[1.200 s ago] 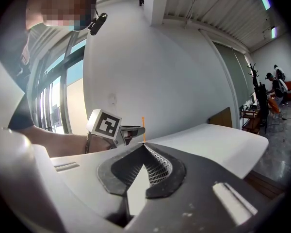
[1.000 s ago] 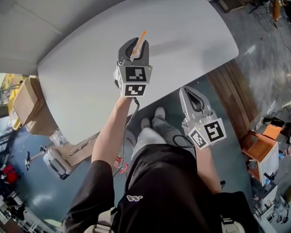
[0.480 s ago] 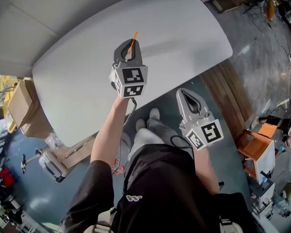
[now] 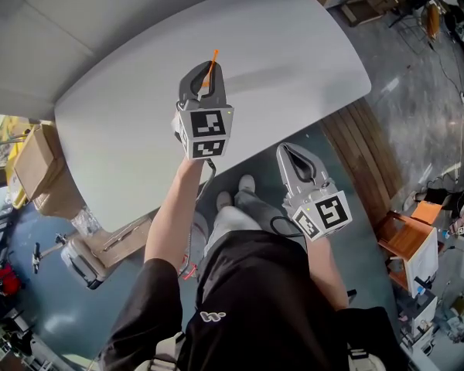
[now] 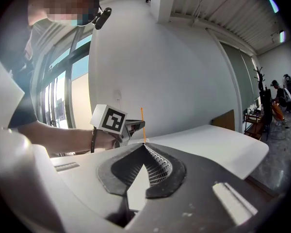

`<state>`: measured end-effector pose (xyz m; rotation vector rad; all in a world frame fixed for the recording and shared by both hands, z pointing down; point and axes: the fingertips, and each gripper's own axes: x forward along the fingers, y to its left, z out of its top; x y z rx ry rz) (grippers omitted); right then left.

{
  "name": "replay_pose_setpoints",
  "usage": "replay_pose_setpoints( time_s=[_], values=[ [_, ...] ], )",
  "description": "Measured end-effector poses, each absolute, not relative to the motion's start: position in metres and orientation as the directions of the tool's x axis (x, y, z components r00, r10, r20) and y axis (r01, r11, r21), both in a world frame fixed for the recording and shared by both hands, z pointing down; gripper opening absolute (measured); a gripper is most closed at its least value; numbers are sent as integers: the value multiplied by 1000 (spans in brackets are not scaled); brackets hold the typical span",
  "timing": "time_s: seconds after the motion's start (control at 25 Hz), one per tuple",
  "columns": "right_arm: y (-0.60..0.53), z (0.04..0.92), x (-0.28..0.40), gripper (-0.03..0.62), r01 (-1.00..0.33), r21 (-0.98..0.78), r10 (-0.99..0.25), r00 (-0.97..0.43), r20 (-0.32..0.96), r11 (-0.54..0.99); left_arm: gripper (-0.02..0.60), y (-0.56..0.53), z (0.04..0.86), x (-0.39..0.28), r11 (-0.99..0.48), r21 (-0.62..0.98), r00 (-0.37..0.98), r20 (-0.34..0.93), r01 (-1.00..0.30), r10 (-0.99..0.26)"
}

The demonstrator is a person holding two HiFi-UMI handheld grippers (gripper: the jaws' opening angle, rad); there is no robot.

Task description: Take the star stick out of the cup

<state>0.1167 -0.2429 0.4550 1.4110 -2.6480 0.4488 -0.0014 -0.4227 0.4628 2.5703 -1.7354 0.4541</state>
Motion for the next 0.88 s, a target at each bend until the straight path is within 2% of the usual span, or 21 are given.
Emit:
replay_pose_setpoints(
  time_s=[0.48, 0.88],
  values=[
    [-237, 451, 96, 6, -807, -166, -774, -591, 230, 567, 17, -414, 435, -30, -362, -69, 343, 192, -930, -919],
    [-231, 445, 80, 6, -793, -148, -761, -609, 225, 591, 17, -401, 396, -36, -399, -45, 390, 130, -916, -911]
  ],
)
